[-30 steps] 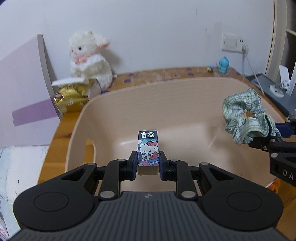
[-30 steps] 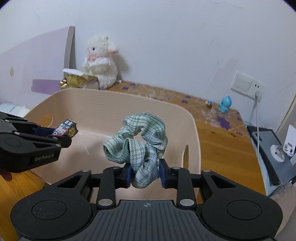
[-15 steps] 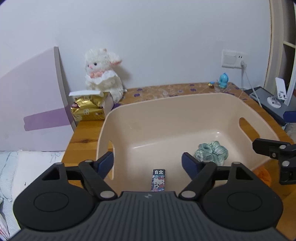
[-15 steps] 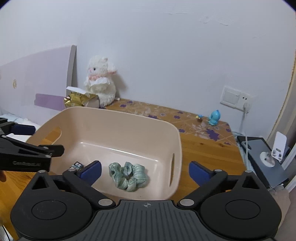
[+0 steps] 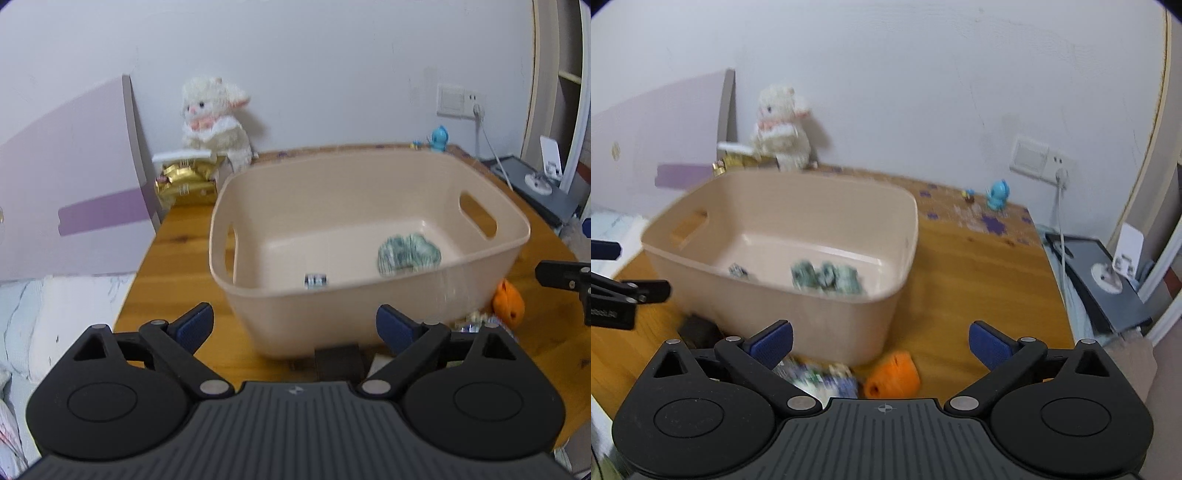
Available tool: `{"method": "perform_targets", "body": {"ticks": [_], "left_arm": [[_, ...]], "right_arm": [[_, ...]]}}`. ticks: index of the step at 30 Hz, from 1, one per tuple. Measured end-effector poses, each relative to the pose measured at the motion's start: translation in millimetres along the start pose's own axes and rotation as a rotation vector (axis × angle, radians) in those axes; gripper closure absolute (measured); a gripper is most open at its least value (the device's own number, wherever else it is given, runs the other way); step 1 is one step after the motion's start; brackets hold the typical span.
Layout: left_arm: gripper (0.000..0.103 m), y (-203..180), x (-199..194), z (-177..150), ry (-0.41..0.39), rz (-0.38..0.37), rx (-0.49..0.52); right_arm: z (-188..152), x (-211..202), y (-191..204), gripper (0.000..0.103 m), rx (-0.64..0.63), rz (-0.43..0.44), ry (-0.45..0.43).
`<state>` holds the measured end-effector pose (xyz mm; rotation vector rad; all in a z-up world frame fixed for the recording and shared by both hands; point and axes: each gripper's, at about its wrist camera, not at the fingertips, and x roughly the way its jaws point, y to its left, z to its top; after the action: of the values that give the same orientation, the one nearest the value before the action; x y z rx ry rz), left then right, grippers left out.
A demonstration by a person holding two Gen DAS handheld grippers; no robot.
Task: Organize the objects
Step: 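Move left tool to black cube box while right tool approaches orange plush toy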
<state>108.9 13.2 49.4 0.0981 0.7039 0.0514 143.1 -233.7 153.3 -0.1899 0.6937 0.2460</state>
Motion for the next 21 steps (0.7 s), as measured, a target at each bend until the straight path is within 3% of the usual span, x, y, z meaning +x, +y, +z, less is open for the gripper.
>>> {"method": "perform_targets", "body": {"ticks": [10,21], "left_arm": [[0.008,-5.6,40.2,-26.5,0.105,0.011,0.0],[0.008,-4.6,70.9,-31.5,0.156,-0.025,-0.048]], "right_arm": [[-37.4,39.8,-23.1,0.0,0.031,-0.047,0.12],[-51.8,79.7,-35.1,0.0,0.076,-0.045,0.142]]}}
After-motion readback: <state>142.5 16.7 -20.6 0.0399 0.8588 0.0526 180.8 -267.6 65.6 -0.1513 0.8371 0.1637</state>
